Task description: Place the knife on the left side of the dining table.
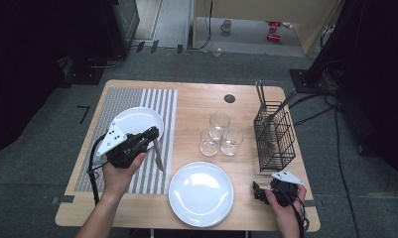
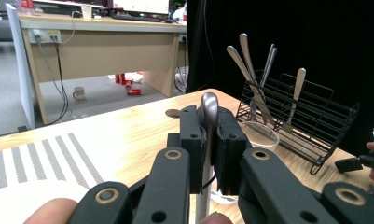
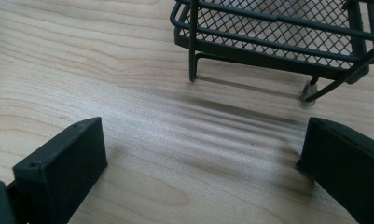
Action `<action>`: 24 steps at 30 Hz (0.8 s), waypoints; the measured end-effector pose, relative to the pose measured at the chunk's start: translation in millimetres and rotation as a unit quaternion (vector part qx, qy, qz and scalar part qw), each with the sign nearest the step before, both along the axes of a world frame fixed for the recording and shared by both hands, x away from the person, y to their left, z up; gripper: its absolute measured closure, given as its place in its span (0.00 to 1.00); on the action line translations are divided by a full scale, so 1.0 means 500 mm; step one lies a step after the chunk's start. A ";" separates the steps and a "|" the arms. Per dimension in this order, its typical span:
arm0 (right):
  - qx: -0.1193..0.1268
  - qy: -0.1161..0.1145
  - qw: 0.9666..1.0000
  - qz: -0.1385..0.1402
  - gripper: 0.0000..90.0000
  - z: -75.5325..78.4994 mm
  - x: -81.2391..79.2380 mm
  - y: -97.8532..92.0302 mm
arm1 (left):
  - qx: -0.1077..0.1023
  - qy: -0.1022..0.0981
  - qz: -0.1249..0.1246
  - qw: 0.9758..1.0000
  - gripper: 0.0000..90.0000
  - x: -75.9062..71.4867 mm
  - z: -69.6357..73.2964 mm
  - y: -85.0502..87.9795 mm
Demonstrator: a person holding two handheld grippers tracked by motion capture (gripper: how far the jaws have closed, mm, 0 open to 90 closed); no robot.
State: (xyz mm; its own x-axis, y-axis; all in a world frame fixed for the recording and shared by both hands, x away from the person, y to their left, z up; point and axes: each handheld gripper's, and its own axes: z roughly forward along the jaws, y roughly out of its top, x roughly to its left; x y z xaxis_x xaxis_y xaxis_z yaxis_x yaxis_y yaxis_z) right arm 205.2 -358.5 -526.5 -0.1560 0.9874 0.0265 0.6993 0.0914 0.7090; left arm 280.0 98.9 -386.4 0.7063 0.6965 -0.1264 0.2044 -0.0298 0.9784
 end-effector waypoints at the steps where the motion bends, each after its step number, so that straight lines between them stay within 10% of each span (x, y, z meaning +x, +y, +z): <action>1: 0.000 0.000 1.000 0.000 0.00 0.000 0.000 0.000 | 0.000 0.000 0.001 1.000 0.95 -0.001 0.000 0.002; 24: 0.000 0.000 1.000 -0.001 0.00 0.000 0.000 0.000 | -0.021 0.027 0.057 0.998 0.92 -0.022 -0.019 0.095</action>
